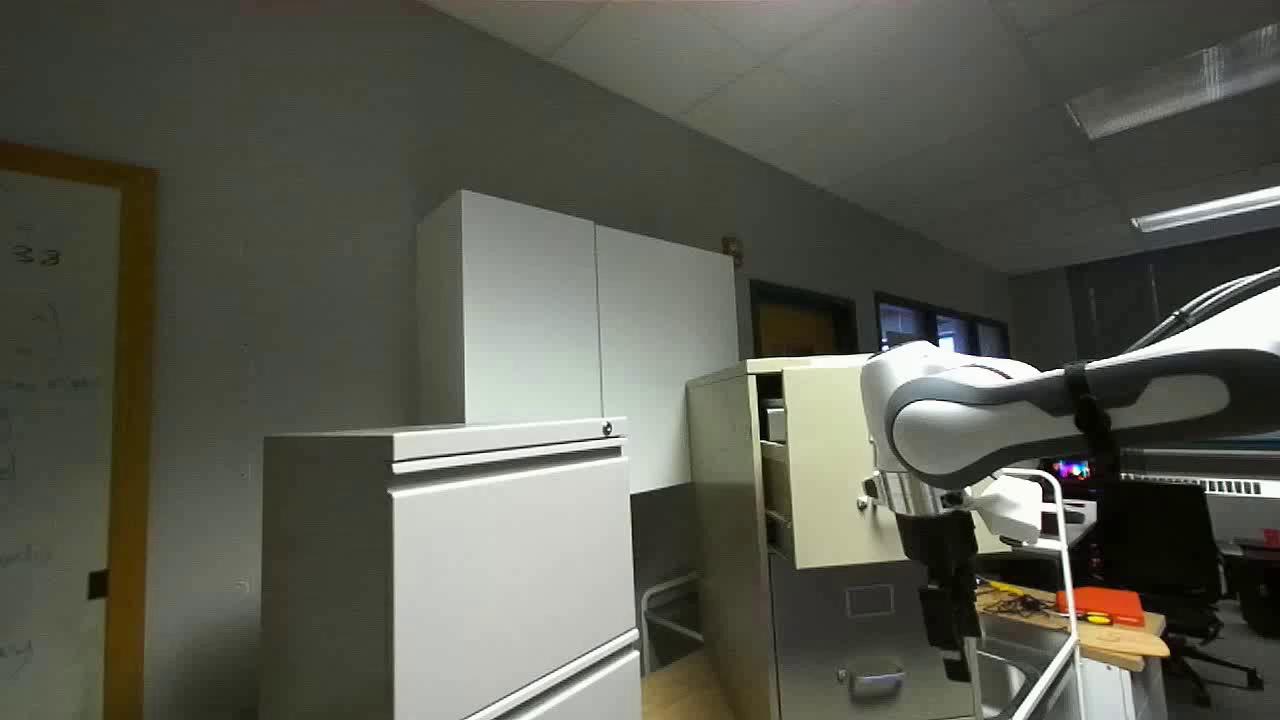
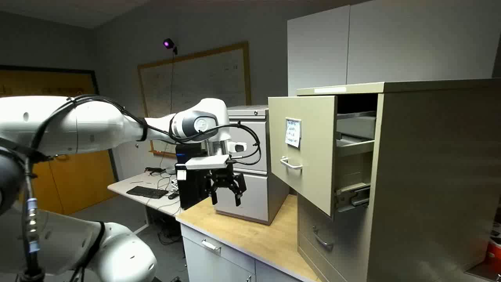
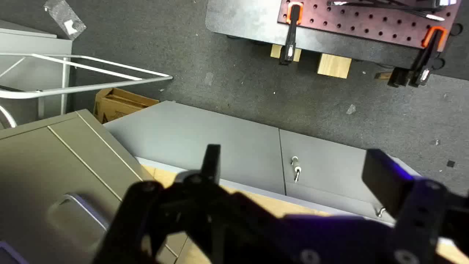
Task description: Close the top drawer of the beige file cabinet
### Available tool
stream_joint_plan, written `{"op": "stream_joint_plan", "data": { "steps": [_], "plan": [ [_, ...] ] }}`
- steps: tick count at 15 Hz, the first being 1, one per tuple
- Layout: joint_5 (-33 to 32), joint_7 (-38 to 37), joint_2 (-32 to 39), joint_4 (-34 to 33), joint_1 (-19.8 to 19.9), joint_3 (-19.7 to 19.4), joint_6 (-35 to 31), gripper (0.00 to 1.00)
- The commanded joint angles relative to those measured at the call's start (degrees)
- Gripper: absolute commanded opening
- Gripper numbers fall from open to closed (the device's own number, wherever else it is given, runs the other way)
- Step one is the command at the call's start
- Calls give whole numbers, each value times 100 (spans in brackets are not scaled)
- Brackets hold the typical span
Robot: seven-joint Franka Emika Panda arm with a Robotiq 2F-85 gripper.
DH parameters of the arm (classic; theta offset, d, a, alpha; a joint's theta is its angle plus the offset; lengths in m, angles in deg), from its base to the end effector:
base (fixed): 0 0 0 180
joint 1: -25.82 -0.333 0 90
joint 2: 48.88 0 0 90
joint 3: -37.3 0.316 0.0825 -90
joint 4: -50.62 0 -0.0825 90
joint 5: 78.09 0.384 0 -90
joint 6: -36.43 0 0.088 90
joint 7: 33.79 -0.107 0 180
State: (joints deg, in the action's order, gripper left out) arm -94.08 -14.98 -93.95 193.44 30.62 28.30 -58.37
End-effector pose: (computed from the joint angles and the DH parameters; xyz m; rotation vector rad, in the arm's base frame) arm 0.2948 -0.1088 0.5308 2.9812 0.2505 -0.1448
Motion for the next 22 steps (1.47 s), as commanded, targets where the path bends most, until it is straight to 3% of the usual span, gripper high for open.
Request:
{"op": "stream_joint_plan", "data": {
  "steps": [1, 15, 18, 22],
  "plan": [
    [-35, -43, -5, -15, -81, -55, 24, 100],
    [-120, -107, -31, 69, -58, -30, -117, 100],
    [-329, -293, -51, 177, -9, 42, -586, 100],
    [-945, -703, -64, 300, 97, 257, -1724, 100]
  ]
}}
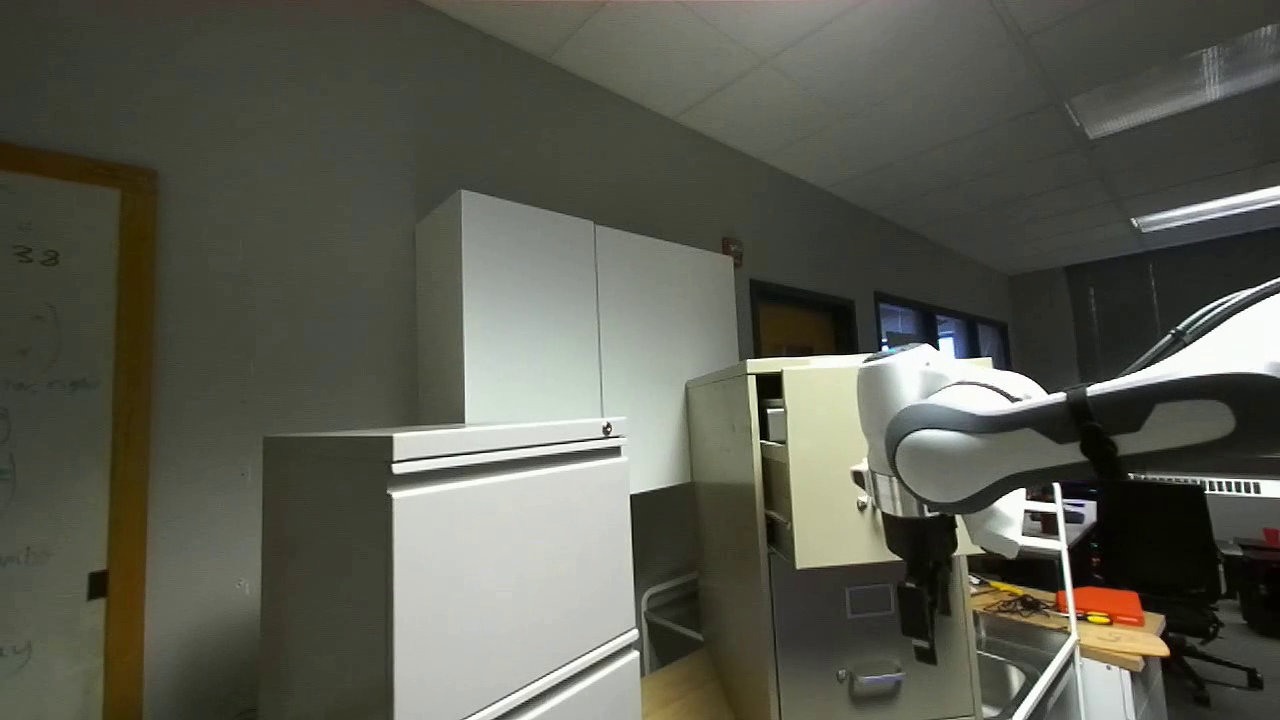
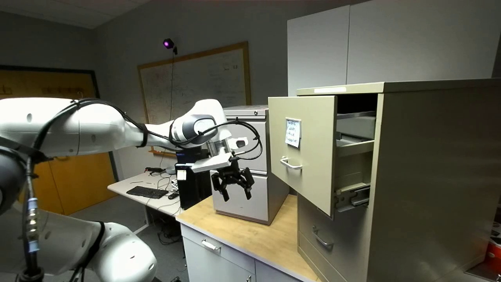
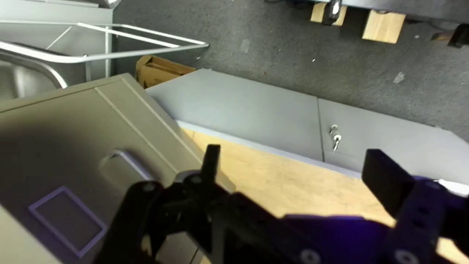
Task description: Close the top drawer of the beige file cabinet
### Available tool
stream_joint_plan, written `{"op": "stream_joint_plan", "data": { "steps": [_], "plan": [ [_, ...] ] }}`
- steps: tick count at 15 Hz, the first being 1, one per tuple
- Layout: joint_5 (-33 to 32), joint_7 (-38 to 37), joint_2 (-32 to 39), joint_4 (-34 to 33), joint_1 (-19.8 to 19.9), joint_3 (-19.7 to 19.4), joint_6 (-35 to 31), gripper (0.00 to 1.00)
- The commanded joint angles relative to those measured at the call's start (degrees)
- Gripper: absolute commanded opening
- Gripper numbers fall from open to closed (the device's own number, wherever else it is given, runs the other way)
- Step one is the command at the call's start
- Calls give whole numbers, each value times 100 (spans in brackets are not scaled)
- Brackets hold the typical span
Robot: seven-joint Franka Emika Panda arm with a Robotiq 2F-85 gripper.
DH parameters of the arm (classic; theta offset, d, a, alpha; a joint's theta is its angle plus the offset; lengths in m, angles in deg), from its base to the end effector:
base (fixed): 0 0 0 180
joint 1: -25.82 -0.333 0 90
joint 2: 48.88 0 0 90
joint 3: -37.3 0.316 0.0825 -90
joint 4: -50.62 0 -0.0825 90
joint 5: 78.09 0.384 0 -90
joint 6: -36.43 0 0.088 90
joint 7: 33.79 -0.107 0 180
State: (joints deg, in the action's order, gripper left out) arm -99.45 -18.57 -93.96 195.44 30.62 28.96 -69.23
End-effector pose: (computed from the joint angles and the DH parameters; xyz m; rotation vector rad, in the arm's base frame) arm 0.3126 -0.1097 0.5331 2.8555 0.2245 0.0571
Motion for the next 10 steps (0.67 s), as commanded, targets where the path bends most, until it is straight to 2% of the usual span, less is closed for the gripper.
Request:
{"op": "stream_joint_plan", "data": {
  "steps": [1, 2, 5, 10],
  "plan": [
    [-549, -486, -44, 107, 126, 237, -950, 75],
    [-693, -657, -11, 100, 171, 296, -1241, 75],
    [-1131, -1223, -31, 175, 384, 535, -2107, 52],
    [-2222, -2350, -85, 340, 1019, 1003, -3434, 13]
  ]
}}
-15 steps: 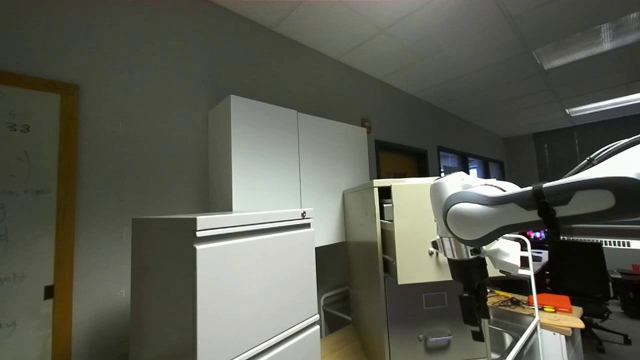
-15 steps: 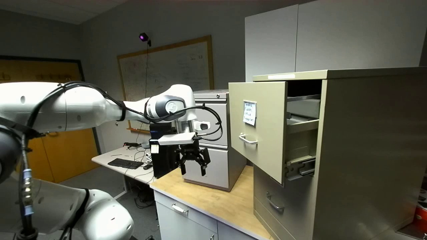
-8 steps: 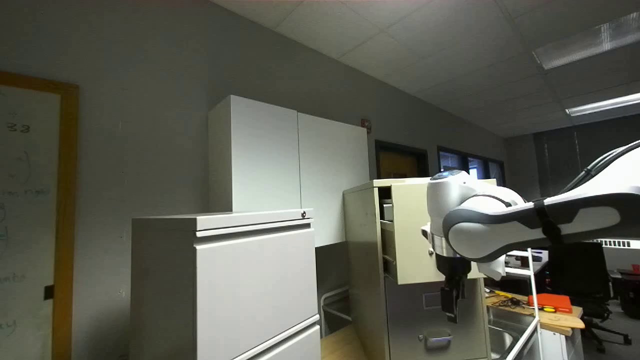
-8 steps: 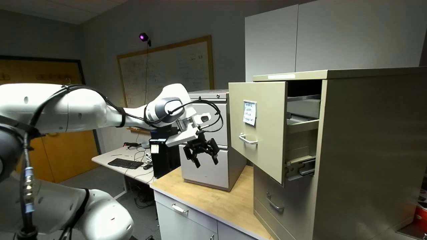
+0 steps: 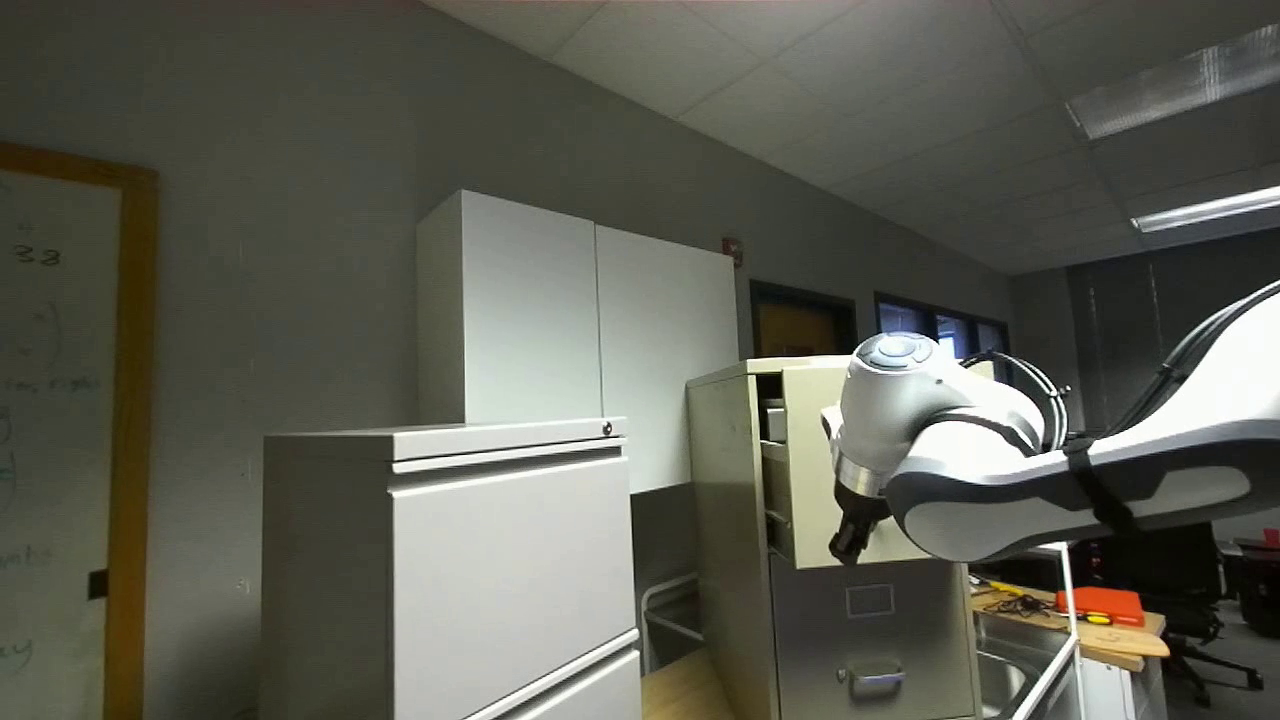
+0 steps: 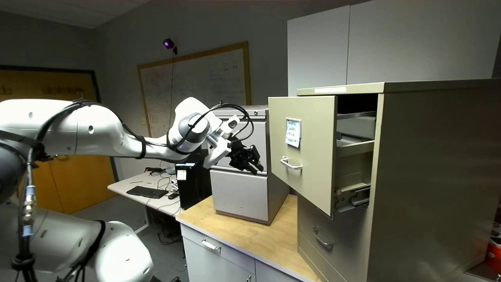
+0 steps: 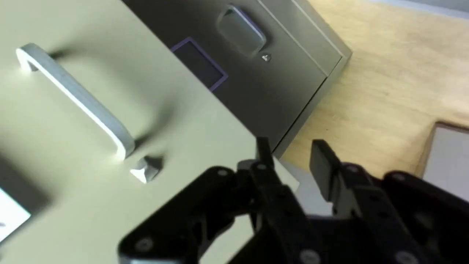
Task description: Close the top drawer of the beige file cabinet
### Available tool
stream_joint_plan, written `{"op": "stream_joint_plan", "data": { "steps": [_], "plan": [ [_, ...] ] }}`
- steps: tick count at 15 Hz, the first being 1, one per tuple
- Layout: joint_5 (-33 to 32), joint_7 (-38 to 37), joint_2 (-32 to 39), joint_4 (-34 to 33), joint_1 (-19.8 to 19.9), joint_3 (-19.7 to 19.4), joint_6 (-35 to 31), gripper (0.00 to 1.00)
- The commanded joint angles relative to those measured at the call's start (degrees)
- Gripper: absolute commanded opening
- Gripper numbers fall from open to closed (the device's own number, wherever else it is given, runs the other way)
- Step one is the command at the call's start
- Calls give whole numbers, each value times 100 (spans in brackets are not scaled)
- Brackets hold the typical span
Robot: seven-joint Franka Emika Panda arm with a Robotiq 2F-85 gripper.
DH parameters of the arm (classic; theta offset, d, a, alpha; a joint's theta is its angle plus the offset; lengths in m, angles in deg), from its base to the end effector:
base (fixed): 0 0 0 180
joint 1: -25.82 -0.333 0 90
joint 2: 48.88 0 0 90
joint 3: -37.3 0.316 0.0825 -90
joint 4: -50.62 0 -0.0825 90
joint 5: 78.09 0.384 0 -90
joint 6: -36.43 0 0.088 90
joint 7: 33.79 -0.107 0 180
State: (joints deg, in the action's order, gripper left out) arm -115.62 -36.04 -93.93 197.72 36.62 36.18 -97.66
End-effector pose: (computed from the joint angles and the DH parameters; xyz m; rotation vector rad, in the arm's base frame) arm 0.3496 -0.0848 0.5741 2.4536 0.1025 0.6346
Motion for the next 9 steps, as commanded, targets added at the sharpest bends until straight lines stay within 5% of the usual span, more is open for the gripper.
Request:
{"op": "stream_joint_plan", "data": {
  "steps": [1, 9],
  "plan": [
    [-870, -875, -99, 133, 578, 345, -815, 5],
    [-2403, -2753, -71, 46, 1354, 330, -1803, 0]
  ]
}}
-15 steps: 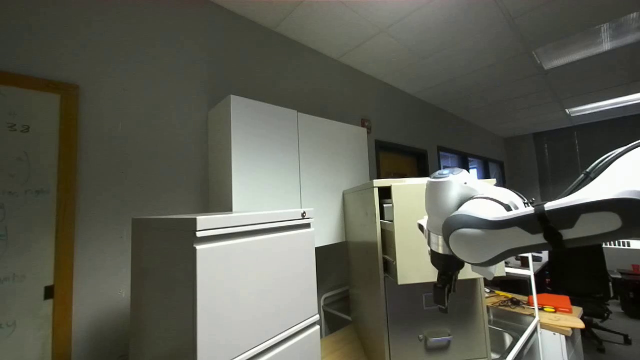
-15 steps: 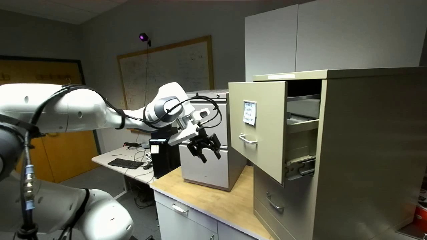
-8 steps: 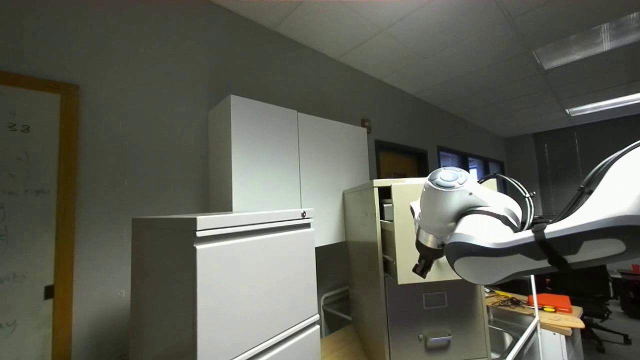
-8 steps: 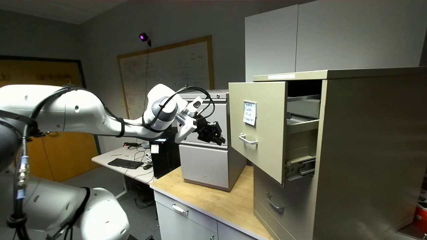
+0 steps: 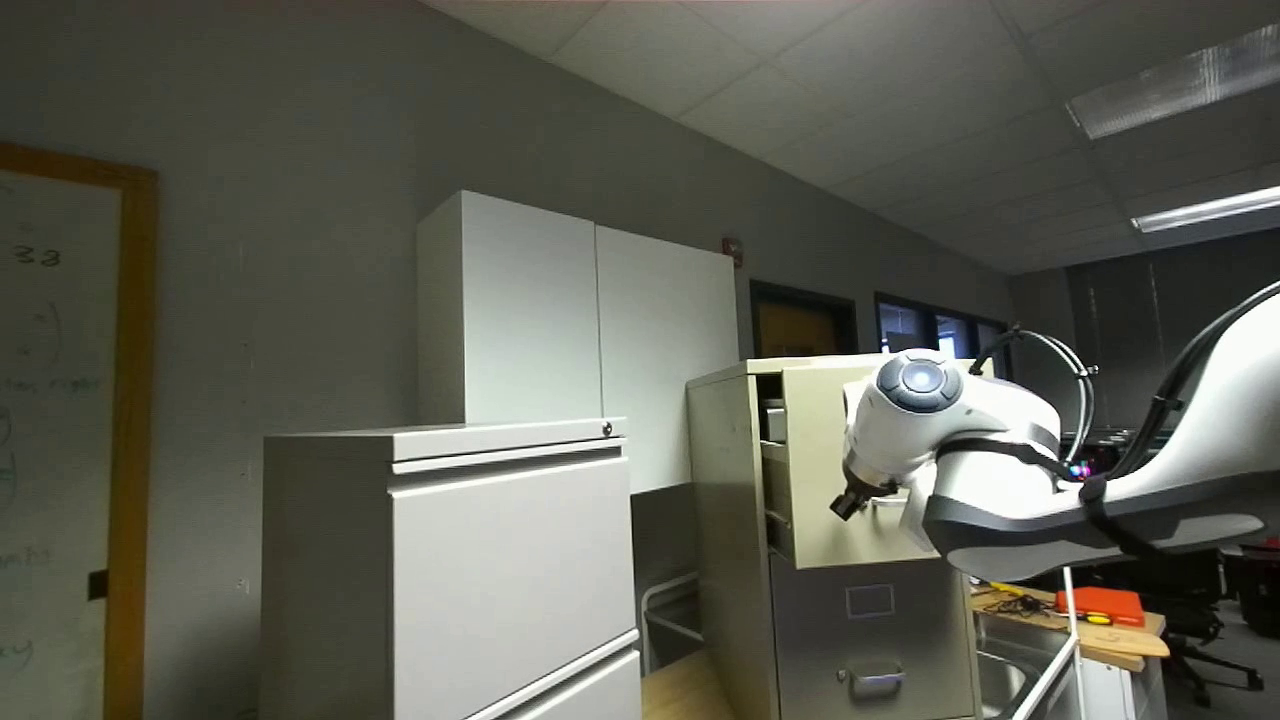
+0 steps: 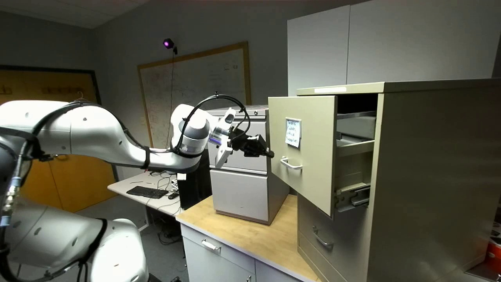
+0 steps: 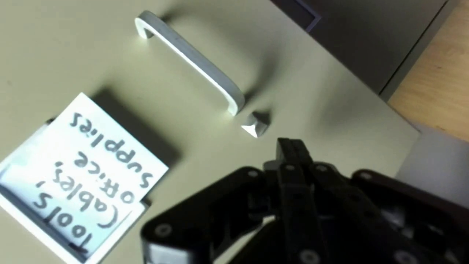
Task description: Close the top drawer of the beige file cabinet
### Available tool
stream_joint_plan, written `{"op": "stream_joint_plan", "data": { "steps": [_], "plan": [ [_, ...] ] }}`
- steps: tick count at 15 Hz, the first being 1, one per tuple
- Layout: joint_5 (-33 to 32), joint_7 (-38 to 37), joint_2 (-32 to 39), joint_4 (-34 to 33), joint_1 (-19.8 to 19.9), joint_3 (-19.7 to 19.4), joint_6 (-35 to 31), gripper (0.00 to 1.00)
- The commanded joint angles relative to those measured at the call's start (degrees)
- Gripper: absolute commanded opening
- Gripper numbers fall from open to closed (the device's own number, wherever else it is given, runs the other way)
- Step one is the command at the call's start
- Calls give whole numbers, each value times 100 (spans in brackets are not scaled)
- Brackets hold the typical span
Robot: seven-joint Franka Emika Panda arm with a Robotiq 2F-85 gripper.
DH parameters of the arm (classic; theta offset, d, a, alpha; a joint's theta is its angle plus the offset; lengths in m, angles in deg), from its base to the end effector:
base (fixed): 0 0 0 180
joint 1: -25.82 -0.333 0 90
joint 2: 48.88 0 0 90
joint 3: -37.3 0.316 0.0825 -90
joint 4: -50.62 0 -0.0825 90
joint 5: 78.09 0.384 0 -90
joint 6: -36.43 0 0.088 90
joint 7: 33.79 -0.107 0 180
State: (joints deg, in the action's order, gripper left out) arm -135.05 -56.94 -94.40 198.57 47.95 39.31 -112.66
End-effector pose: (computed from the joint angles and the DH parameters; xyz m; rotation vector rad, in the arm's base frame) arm 0.3464 -0.1057 0.5920 2.1606 -0.0944 0.8968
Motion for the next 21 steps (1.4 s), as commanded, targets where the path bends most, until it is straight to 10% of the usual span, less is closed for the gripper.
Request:
{"op": "stream_joint_plan", "data": {
  "steps": [1, 21],
  "plan": [
    [-540, -841, 33, -74, 229, -17, -413, 0],
    [-434, -1605, 2028, -1554, 933, 357, -877, 0]
  ]
}}
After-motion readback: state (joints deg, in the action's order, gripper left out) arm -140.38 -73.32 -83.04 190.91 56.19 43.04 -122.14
